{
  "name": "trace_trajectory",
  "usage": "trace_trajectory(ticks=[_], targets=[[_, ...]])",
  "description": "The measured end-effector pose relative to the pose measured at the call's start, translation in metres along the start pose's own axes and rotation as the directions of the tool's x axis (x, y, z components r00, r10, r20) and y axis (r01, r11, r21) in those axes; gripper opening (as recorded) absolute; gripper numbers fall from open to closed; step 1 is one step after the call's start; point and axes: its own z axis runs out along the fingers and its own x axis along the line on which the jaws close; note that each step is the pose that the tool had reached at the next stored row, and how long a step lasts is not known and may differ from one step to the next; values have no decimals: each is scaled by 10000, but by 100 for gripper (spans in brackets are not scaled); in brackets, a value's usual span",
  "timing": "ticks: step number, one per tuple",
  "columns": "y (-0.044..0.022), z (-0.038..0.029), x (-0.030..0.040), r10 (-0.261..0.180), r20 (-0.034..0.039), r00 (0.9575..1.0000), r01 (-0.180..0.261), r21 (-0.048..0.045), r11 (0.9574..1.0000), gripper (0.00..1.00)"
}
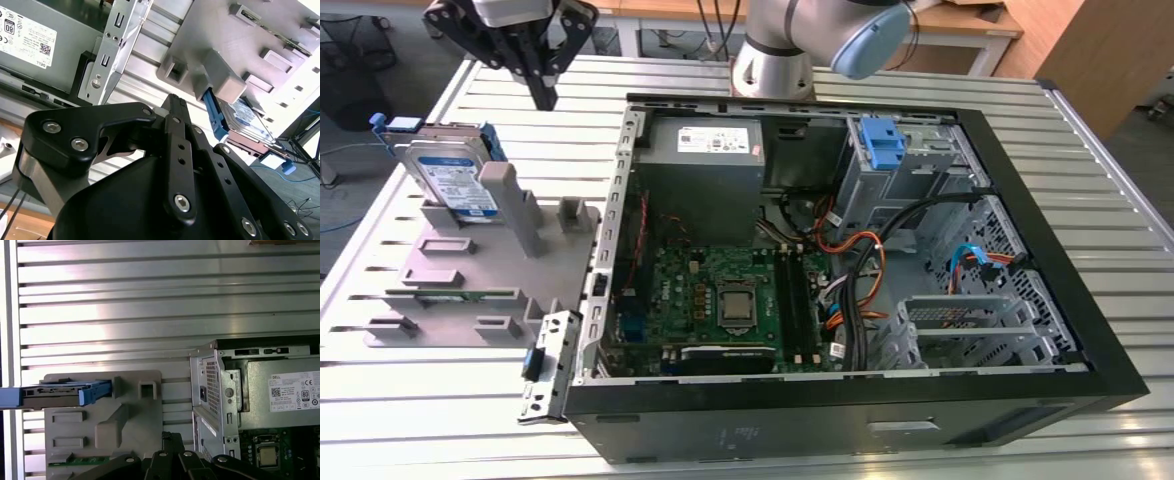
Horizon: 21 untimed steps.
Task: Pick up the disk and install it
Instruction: 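Reach for the disk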
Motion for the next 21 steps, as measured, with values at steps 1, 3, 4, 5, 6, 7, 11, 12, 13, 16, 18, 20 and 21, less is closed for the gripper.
trace_trajectory(ticks=[1, 3, 4, 5, 6, 7, 11, 12, 13, 16, 18, 20, 21], targets=[[0, 0, 4, 0, 1, 10000, 0, 0, 10000, 11], [1, 0, 13, 0, 0, 10000, 0, 0, 10000, 11], [1, 0, 17, 0, 0, 10000, 0, 0, 10000, 11], [1, 0, 22, 0, 0, 10000, 0, 1, 10000, 11], [2, 0, 27, 0, 0, 10000, 0, 0, 10000, 11], [2, 0, 32, 0, 0, 10000, 0, 0, 10000, 11], [3, -1, 51, 0, 0, 10000, 0, 0, 10000, 11], [3, -1, 56, 0, 0, 10000, 0, 0, 10000, 11], [3, 0, 61, 0, 1, 10000, 0, 0, 10000, 11], [4, 0, 76, 0, 1, 10000, 0, 0, 10000, 11], [5, -1, 87, 0, 0, 10000, 0, 0, 10000, 11], [6, -1, 97, 0, 0, 10000, 0, 1, 10000, 11], [6, -1, 102, 1, 0, 10000, -1, 0, 10000, 11]])
